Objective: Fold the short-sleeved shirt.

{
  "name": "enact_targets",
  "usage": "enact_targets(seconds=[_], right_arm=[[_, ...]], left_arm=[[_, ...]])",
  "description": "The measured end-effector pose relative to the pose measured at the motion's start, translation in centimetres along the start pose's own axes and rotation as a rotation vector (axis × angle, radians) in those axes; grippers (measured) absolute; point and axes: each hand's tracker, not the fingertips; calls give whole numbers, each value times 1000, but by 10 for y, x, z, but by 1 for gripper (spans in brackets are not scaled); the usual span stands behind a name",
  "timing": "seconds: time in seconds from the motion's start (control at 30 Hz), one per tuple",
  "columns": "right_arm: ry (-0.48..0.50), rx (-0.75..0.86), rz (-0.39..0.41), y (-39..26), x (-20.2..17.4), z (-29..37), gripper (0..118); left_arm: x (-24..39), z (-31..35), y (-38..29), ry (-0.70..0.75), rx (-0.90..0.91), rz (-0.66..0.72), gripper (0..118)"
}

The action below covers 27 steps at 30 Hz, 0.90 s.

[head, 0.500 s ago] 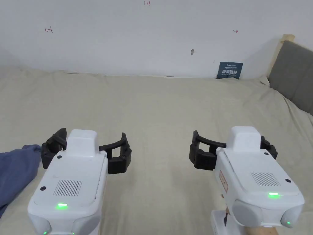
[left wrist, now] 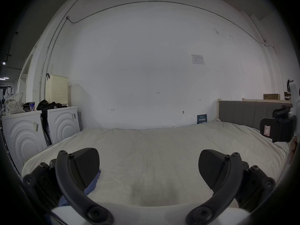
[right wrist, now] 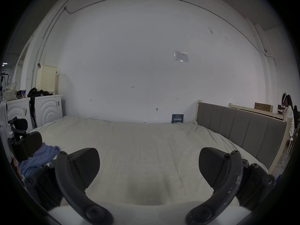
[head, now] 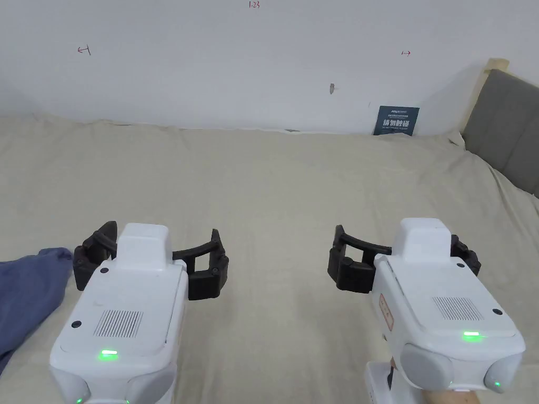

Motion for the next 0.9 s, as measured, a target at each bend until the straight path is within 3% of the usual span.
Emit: enact_targets(seconds=[0.37, 0.43, 0.47, 0.5, 0.53, 0.57, 0.63, 0.7, 0.73, 0.8, 0.87, 0.9], right_arm=[[-2, -10, 17, -1, -3, -1, 118], [-20, -17, 48, -2, -4, -1, 118], [-58, -27, 105, -1, -6, -1, 118], [-107, -20, 210, 1, -9, -1, 118], [-142, 18, 383, 3, -12, -1, 118], [-183, 87, 587, 4, -15, 0, 118], [-246, 250, 1060, 1, -20, -1, 118], [-230, 408, 1481, -3, -19, -3, 118], [-198, 477, 1652, -3, -16, -3, 118], [-76, 566, 1913, 1, -9, 1, 118], [5, 579, 2065, 2, -9, 4, 117], [47, 571, 2115, 4, -7, 6, 110]], left_arm=[[-1, 1, 0, -6, -1, -6, 118], [1, 1, -1, -10, -2, -33, 118], [1, 1, -1, -16, -7, -70, 118], [1, 1, 1, -20, -4, -151, 118], [1, 2, 4, -14, 21, -275, 118], [1, 2, 6, -3, 55, -411, 118], [4, 2, 6, 42, 187, -827, 118], [5, -2, 2, 72, 310, -1214, 118], [4, -4, 0, 63, 377, -1406, 118], [0, -7, -7, -13, 498, -1732, 118], [-6, -5, -12, -146, 582, -1929, 118], [-7, -4, -15, -195, 600, -1981, 116]])
